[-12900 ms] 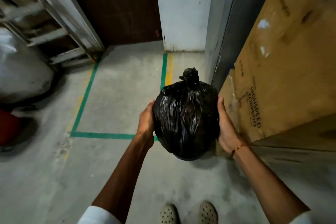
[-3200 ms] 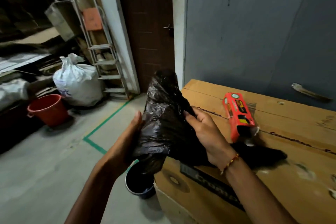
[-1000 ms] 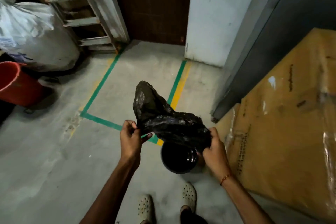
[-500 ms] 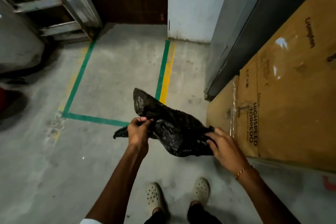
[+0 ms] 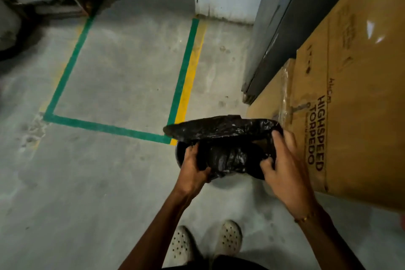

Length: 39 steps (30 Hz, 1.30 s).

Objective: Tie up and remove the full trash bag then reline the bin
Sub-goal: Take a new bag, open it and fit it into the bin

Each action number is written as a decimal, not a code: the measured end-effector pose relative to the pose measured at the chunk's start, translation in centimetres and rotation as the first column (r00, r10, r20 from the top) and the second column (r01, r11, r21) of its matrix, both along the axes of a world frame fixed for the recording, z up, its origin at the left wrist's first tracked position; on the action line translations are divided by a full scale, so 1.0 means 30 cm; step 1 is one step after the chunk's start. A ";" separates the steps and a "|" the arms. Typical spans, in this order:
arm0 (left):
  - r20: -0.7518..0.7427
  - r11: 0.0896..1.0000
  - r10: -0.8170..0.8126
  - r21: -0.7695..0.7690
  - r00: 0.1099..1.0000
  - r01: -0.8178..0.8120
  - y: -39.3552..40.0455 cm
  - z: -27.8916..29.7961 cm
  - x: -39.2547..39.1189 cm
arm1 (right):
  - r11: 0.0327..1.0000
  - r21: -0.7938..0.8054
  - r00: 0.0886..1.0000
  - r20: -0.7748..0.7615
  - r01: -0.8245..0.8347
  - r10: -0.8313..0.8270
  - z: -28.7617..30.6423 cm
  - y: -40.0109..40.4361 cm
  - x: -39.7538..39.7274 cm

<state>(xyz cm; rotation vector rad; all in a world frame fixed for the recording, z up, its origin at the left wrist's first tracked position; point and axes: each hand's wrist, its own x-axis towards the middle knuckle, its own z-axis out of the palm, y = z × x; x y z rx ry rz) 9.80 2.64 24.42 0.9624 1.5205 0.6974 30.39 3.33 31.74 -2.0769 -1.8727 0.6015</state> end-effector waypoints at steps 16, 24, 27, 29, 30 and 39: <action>-0.436 0.961 -0.080 0.204 0.896 0.186 -0.005 -0.886 -0.243 | 0.932 -0.294 0.972 -0.167 -0.211 0.168 -1.052 0.095 -0.032; -0.464 0.942 -0.059 0.266 0.884 0.203 0.142 -1.035 -0.393 | 0.978 -0.203 0.940 -0.340 -0.040 -0.032 -1.271 0.229 0.015; -0.399 0.946 -0.142 0.214 0.906 0.243 0.132 -1.046 -0.398 | 0.974 -0.213 0.975 -0.220 -0.071 0.023 -1.294 0.209 -0.020; -0.345 0.956 -0.174 0.165 0.922 0.242 0.092 -1.035 -0.405 | 0.968 -0.237 0.971 -0.238 -0.080 0.022 -1.305 0.190 -0.018; -0.296 0.963 -0.185 0.136 0.937 0.233 0.068 -1.024 -0.406 | 0.966 -0.251 0.964 -0.267 -0.068 -0.002 -1.299 0.183 -0.012; 0.054 0.967 -0.159 0.208 0.986 0.144 -0.044 -0.982 -0.422 | 0.987 -0.156 0.502 -0.851 0.036 -0.153 -1.208 0.059 0.034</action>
